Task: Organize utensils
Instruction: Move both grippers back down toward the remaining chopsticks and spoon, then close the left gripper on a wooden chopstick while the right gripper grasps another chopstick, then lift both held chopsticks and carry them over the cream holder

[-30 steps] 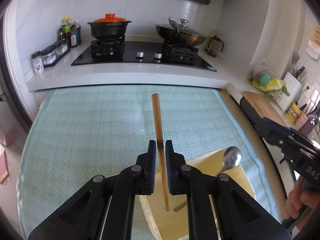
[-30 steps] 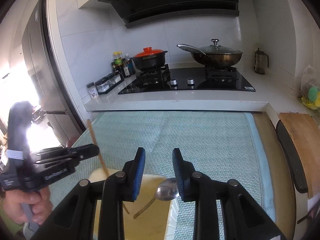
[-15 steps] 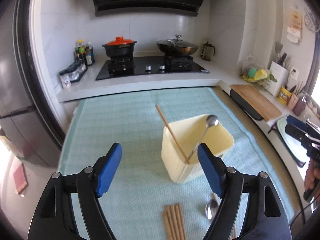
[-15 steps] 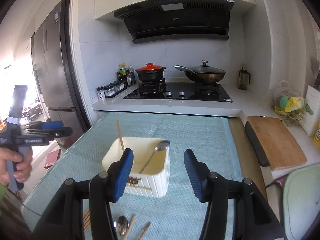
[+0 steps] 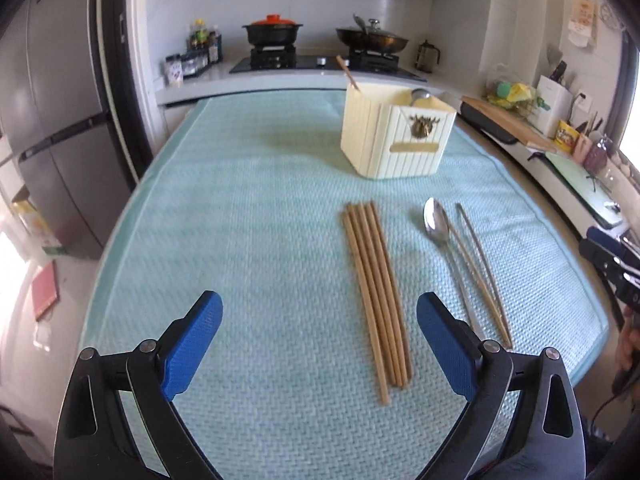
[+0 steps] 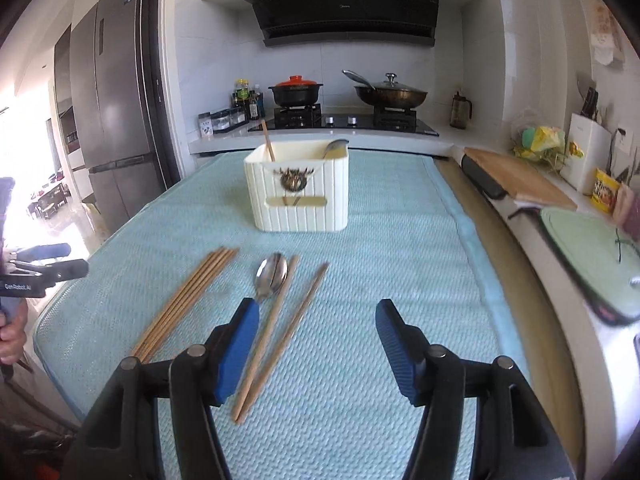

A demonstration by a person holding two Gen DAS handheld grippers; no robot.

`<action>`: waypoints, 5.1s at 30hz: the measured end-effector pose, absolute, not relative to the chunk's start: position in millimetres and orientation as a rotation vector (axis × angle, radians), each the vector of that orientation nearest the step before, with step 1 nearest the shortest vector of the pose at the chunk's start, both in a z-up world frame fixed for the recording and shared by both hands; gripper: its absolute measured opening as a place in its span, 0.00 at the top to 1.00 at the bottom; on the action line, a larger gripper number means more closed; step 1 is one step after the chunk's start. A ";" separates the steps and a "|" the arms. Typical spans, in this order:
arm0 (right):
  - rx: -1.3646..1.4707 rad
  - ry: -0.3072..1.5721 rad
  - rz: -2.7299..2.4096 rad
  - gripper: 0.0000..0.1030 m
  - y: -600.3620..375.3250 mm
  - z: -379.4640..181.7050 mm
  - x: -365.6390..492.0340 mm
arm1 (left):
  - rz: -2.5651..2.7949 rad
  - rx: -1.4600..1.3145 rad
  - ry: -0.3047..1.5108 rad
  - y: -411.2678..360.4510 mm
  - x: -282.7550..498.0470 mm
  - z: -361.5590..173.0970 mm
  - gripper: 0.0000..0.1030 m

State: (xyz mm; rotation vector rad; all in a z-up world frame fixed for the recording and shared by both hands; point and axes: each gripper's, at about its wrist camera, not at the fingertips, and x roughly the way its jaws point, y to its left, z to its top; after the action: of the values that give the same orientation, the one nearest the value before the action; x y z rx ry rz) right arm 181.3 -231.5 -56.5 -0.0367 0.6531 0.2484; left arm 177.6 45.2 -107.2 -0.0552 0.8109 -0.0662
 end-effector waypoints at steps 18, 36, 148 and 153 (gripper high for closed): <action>-0.024 0.726 0.215 0.40 -218.8 -109.1 159.8 | -0.044 -0.096 0.841 36.5 178.6 -153.8 0.05; -0.007 0.756 0.189 0.41 -222.5 -117.2 169.4 | -0.056 -0.070 0.868 32.4 249.9 -168.1 0.05; 0.065 0.284 0.426 0.94 -200.6 142.0 345.8 | -0.280 -0.136 0.362 30.0 342.8 110.3 0.96; 0.076 0.275 0.419 0.94 -192.6 148.3 395.8 | -0.256 -0.143 0.378 21.9 389.8 104.5 0.96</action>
State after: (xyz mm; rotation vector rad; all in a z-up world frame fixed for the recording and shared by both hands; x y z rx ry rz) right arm 395.8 -192.6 148.3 0.0758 0.2752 0.4188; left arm 389.8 21.9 104.5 -0.1427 0.3776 -0.2560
